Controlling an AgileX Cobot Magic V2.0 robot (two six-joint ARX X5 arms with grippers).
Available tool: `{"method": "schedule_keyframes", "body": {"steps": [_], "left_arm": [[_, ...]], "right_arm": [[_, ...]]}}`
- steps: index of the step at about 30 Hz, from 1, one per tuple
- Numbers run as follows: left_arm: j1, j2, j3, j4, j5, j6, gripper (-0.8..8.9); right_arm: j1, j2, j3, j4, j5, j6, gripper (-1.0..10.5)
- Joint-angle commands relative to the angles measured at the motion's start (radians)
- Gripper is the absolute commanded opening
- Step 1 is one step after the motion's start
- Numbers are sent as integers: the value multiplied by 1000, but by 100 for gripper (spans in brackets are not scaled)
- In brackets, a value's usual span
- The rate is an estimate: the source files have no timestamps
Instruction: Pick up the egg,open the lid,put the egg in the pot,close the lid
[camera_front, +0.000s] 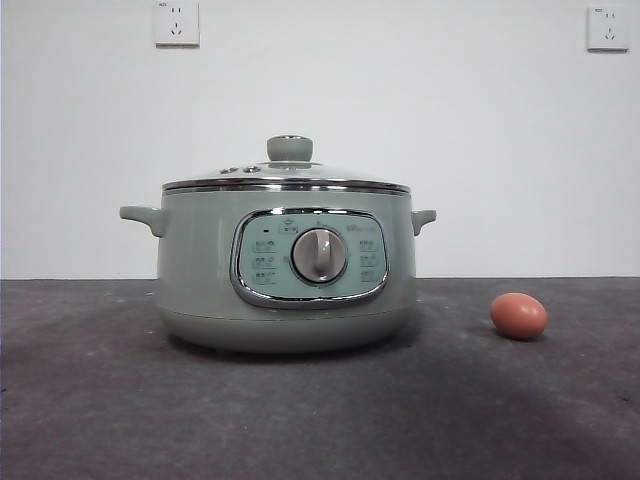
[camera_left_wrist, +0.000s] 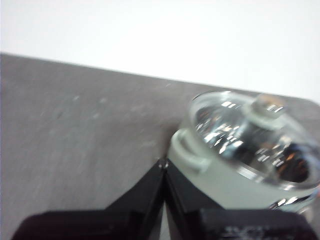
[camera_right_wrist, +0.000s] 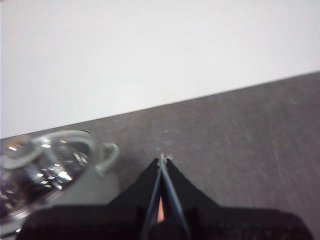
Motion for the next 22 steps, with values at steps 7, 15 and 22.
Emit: {"method": "schedule_keyframes", "body": {"steps": [7,15,22], "left_arm": [[3,194,332,-162,106,74,-6],[2,317,572,-406,187,204,-6],[-26,347,620,-460,186,227,-6]], "right_arm": [[0,258,412,-253,-79,-182,-12],[0,441,667,-545,-183,-278,-12],[0,464,707,-586,-202,-299,-11]]}}
